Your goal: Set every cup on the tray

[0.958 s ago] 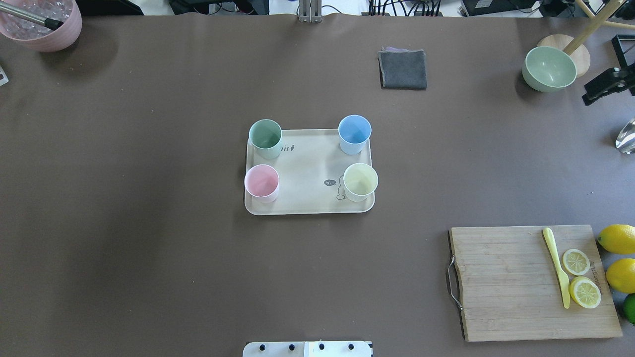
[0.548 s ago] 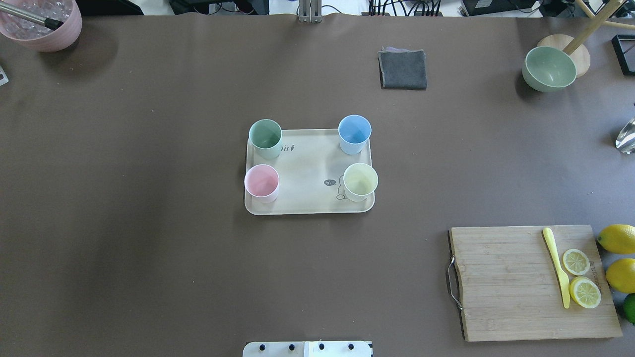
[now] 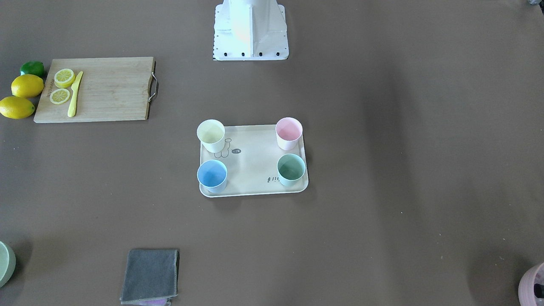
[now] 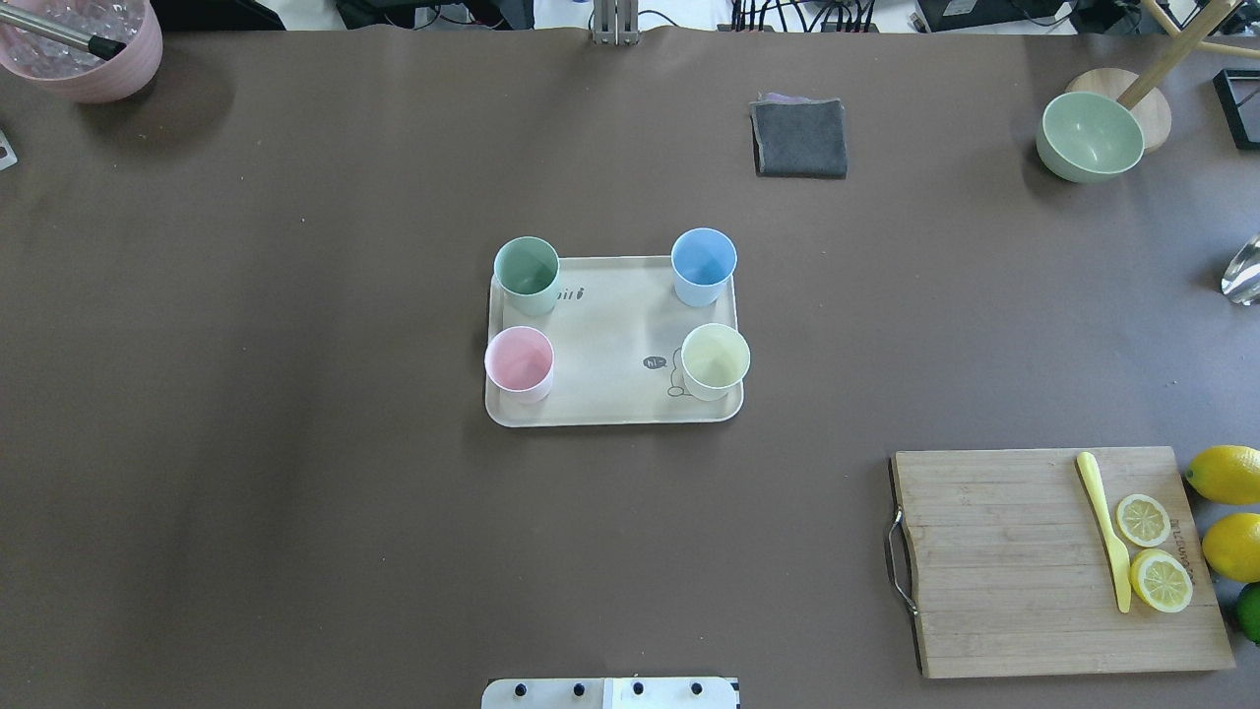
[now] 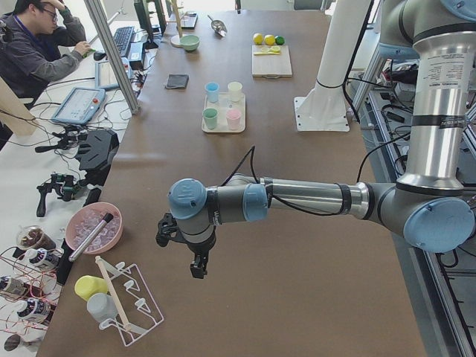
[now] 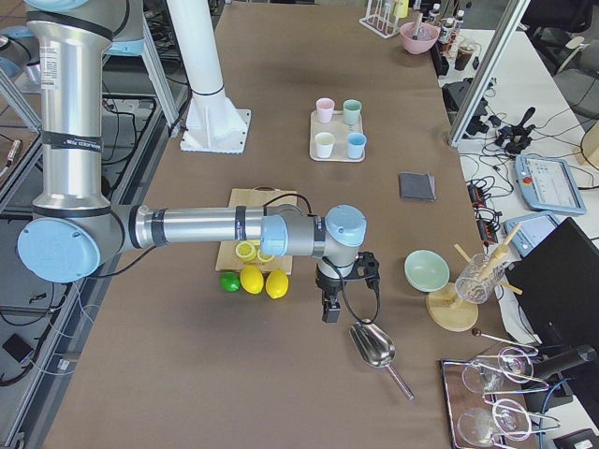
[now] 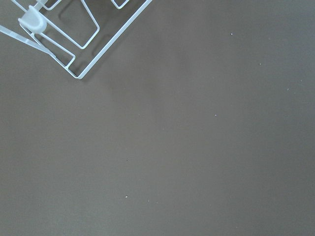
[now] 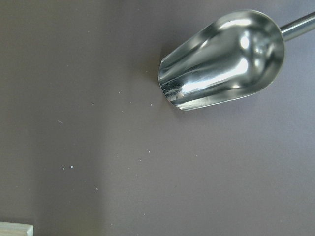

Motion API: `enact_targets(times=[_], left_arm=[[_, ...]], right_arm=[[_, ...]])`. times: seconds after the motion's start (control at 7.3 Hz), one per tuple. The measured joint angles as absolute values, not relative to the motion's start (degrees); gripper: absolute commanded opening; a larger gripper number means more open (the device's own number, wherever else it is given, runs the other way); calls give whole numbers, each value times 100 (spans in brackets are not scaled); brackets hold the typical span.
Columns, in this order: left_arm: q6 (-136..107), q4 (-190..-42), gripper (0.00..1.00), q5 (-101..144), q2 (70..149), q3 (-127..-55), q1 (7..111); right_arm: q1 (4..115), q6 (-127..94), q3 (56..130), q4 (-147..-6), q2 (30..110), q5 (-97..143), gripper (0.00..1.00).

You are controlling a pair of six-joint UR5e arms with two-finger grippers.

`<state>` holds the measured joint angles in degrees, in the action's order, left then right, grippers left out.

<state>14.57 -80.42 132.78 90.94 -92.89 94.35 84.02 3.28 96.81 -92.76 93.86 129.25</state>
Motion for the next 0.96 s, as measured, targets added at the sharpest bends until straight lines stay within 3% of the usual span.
enact_targets(times=[0.96], left_arm=[[1502,-8097,99,13235,8704,-9775,9520]], right_arm=[[8535,334,9651,-9253,9457,13168,100]])
